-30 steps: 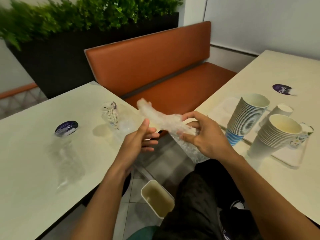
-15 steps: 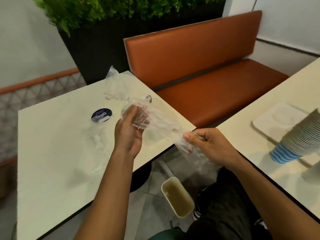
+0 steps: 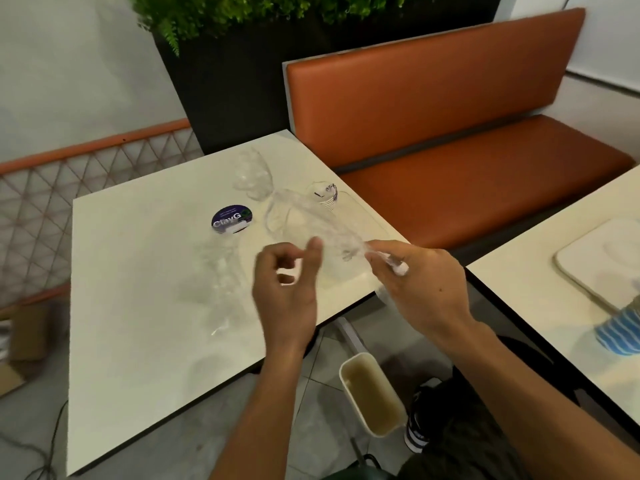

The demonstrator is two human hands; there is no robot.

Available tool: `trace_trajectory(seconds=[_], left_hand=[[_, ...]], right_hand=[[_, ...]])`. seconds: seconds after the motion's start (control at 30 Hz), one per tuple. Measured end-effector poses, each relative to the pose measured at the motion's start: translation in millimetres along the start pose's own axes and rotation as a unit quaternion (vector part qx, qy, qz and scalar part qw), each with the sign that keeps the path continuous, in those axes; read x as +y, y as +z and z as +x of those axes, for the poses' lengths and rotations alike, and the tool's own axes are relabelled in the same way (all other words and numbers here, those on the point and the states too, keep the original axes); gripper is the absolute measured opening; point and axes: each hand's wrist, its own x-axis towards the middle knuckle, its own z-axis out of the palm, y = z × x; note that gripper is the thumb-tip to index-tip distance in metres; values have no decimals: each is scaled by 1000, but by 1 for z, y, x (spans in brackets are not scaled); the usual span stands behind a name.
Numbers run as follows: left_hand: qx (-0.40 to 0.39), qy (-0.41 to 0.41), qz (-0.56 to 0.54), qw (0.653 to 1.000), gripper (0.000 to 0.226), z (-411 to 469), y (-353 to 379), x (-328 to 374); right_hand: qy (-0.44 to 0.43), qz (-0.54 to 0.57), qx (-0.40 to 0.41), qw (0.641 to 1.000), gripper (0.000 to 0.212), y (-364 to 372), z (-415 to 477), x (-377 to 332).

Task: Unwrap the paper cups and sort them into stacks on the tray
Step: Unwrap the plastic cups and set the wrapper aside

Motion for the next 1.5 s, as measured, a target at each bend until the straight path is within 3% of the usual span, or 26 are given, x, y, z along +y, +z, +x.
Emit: trace_trajectory(seconds=[0.1, 0.3, 0.43, 0.6, 0.73, 0.87, 0.97, 1.03, 1.1, 1.17, 1.27, 1.5], left_hand=[[-95, -48, 91, 990, 41, 2, 8, -5], [-103, -18, 143, 984, 21, 16, -2, -10], [-104, -45, 124, 986, 14, 26, -16, -17], [-65, -53, 109, 991, 7, 53, -44, -21], [8, -43, 91, 995, 5, 67, -52, -21], [143, -138, 46, 979, 33, 60, -55, -31], [42, -262, -43, 963, 52, 40, -47, -44], [-49, -279, -97, 954, 57, 32, -41, -54], [-85, -264, -119, 953, 48, 35, -38, -62], [-51, -251, -104, 961, 21, 47, -37, -69], [2, -259, -79, 963, 9, 73, -40, -82], [12, -264, 35, 964, 6, 135, -42, -110]], right_hand=[[-75, -35, 13, 997, 17, 16, 1, -14], [-40, -13, -43, 998, 35, 36, 8, -8], [-4, 19, -52, 998, 54, 46, 9, 1], [94, 119, -110, 982, 51, 54, 17, 13], [125, 232, -128, 956, 21, 62, 22, 5], [167, 366, -120, 907, 22, 71, 27, -1], [182, 398, -136, 889, 27, 80, 26, -5], [193, 404, -175, 877, 28, 88, 24, -8], [206, 390, -224, 869, 29, 95, 22, -9], [219, 384, -255, 860, 27, 101, 20, -7], [247, 405, -234, 849, 17, 105, 19, -1], [278, 342, -127, 889, 18, 106, 28, 29]])
